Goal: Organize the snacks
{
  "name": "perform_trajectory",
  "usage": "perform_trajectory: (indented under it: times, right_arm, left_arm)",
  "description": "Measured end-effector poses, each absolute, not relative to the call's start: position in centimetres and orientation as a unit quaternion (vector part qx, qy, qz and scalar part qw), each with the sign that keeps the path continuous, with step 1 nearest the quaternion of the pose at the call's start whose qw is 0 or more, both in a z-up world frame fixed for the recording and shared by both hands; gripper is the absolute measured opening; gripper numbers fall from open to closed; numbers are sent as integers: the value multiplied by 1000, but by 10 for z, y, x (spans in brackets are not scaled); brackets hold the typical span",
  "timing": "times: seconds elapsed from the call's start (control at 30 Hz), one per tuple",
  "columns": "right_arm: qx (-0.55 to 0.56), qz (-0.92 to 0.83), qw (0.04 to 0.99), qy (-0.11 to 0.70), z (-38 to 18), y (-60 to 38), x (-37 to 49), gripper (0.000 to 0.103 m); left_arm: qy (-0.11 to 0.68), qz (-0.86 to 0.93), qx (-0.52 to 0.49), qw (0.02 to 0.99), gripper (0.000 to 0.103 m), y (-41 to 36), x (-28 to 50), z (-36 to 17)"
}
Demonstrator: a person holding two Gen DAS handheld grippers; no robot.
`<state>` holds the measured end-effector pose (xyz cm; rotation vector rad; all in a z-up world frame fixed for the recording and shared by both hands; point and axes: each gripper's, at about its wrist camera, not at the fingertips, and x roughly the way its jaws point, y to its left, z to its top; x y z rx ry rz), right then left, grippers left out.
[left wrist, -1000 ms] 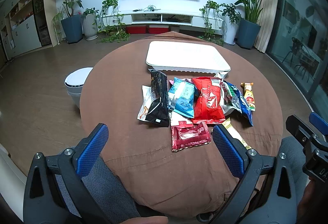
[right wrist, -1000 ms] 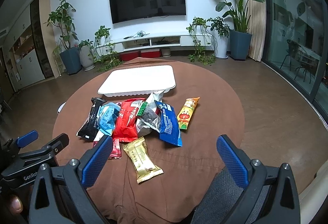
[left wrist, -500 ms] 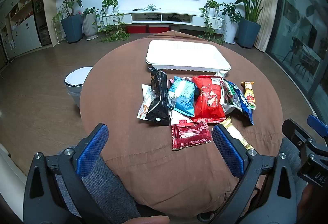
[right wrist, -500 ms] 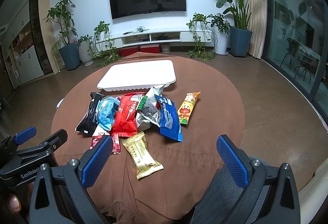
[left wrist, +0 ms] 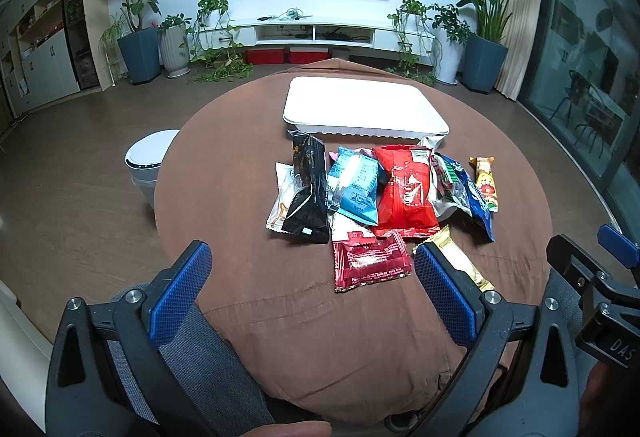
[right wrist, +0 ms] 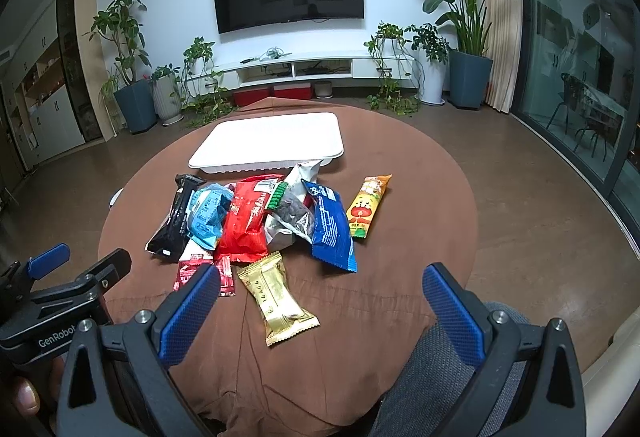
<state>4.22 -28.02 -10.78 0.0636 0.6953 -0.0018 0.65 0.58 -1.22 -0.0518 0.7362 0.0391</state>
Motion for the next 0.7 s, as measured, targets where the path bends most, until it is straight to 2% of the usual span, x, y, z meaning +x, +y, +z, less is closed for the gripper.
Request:
perform_trajectory:
  times: [0.7]
  right_arm:
    - [32, 0, 939, 342, -109, -280, 43, 103]
  left_arm:
    - [360, 20, -24, 932, 103, 5, 6, -13]
